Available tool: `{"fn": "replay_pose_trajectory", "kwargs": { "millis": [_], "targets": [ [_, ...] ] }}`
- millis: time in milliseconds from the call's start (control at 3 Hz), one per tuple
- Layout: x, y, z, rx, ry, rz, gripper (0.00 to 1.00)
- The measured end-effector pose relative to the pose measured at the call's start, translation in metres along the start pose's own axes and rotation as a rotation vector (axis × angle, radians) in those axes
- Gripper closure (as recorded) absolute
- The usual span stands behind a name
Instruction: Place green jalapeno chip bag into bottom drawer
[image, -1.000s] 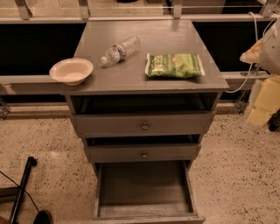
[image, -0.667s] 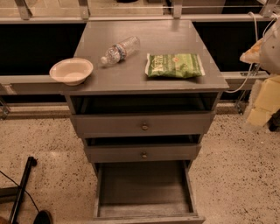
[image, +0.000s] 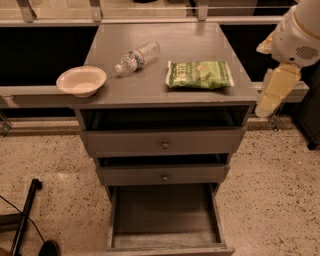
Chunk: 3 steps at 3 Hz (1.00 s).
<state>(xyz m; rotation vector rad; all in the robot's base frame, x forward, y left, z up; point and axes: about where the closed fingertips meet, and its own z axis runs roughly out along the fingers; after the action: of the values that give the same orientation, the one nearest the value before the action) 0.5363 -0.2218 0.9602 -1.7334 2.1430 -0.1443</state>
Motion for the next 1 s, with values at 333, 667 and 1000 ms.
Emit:
{"fn": "replay_pose_trajectory", "kwargs": {
  "millis": [333,667,1000],
  "targets": [
    [-0.012,-0.047,0.032,0.019,-0.056,-0.015,0.00],
    [-0.033,-0.091,0.081,0.018,-0.109,-0.059,0.00],
    [-0.040,-0.108,0.112,0.004,-0.118,-0.077,0.00]
  ]
}}
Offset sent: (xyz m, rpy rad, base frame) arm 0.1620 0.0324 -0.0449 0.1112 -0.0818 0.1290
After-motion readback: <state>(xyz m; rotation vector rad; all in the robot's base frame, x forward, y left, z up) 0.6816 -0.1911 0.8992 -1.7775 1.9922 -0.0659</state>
